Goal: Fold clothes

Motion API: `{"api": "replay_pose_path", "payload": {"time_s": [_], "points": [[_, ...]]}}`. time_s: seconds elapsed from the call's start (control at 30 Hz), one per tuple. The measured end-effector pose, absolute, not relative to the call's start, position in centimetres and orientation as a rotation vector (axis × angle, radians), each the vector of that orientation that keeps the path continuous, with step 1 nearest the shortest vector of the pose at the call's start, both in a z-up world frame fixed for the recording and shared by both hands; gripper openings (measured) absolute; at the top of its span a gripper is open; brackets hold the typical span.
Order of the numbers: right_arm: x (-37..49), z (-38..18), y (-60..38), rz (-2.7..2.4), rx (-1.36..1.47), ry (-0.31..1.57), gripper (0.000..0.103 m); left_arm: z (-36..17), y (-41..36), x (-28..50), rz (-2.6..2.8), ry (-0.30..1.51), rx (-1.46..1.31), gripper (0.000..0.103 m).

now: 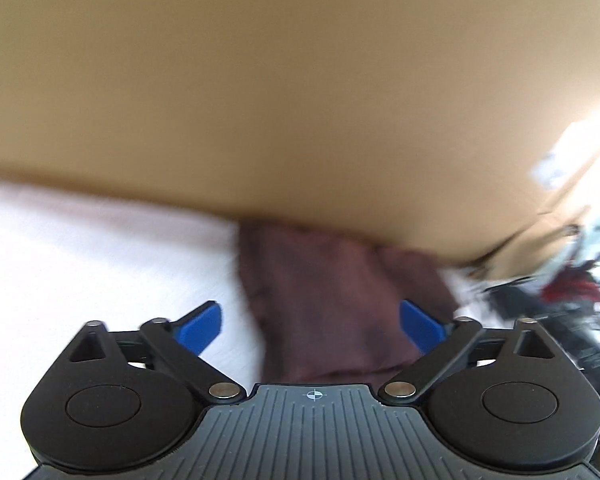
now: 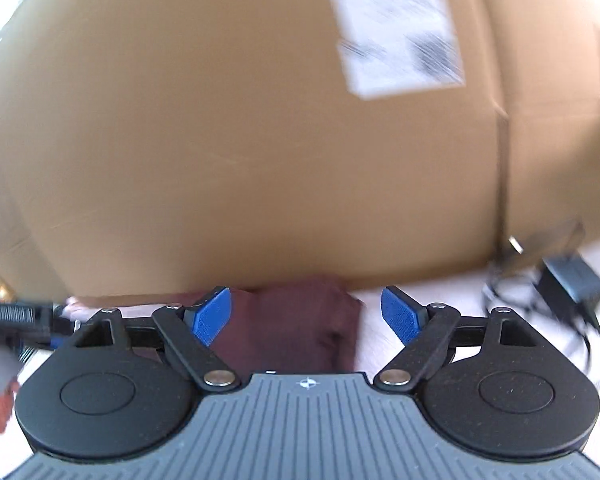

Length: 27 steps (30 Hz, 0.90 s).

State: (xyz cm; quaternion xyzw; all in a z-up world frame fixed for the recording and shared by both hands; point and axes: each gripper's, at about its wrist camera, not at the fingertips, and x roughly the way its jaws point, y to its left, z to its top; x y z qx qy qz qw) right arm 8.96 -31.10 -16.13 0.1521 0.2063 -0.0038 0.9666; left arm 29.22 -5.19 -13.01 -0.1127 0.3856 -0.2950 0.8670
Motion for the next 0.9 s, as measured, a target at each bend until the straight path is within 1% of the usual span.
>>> {"api": "replay_pose_path", "payload": {"time_s": [0.07, 0.1, 0.13, 0.17, 0.2, 0.23, 0.3, 0.4, 0.53, 0.6, 0.67, 0.73, 0.83, 0.9], "points": [[10.1, -16.0, -30.2, 0.047, 0.288, 0.435, 0.081, -12.6, -7.1, 29.4, -0.727, 0.775, -0.212, 0.103], [10.9, -16.2, -29.9, 0.066, 0.273, 0.449, 0.067, -12.8, -8.0, 29.8, -0.762, 0.768, -0.196, 0.103], [11.7, -16.5, -29.6, 0.071, 0.255, 0.461, 0.047, -13.5, -8.6, 30.3, -0.771, 0.78, -0.194, 0.103], [12.4, -16.8, -29.6, 0.064, 0.242, 0.472, 0.041, -14.3, -9.3, 30.8, -0.776, 0.795, -0.195, 0.103], [13.2, -17.3, -29.7, 0.049, 0.239, 0.487, 0.029, -15.3, -9.9, 31.5, -0.768, 0.823, -0.203, 0.103], [14.0, -17.9, -29.9, 0.036, 0.244, 0.508, 0.025, -16.3, -10.6, 32.3, -0.758, 0.853, -0.211, 0.103], [15.2, -19.1, -30.3, 0.034, 0.245, 0.557, 0.025, -18.5, -11.2, 33.0, -0.722, 0.896, -0.197, 0.103], [16.0, -20.9, -30.1, 0.026, 0.186, 0.616, 0.025, -19.4, -12.5, 31.3, -0.763, 0.787, -0.068, 0.103], [16.0, -21.6, -29.8, 0.037, 0.127, 0.614, 0.024, -19.7, -14.1, 29.6, -0.749, 0.716, 0.101, 0.103], [16.9, -20.9, -29.6, 0.035, 0.13, 0.614, 0.024, -18.7, -14.1, 29.8, -0.743, 0.749, 0.079, 0.103], [17.8, -19.7, -29.9, 0.042, 0.157, 0.571, 0.026, -17.2, -11.7, 30.6, -0.767, 0.728, 0.002, 0.103], [18.2, -18.7, -30.5, 0.052, 0.164, 0.546, 0.026, -15.9, -11.5, 31.8, -0.794, 0.697, -0.033, 0.103], [20.0, -18.5, -31.7, 0.043, 0.226, 0.559, 0.026, -16.3, -11.5, 34.4, -0.839, 0.742, -0.101, 0.103], [21.1, -19.2, -32.9, 0.034, 0.302, 0.588, 0.026, -17.4, -11.1, 35.9, -0.827, 0.818, -0.158, 0.103]]}}
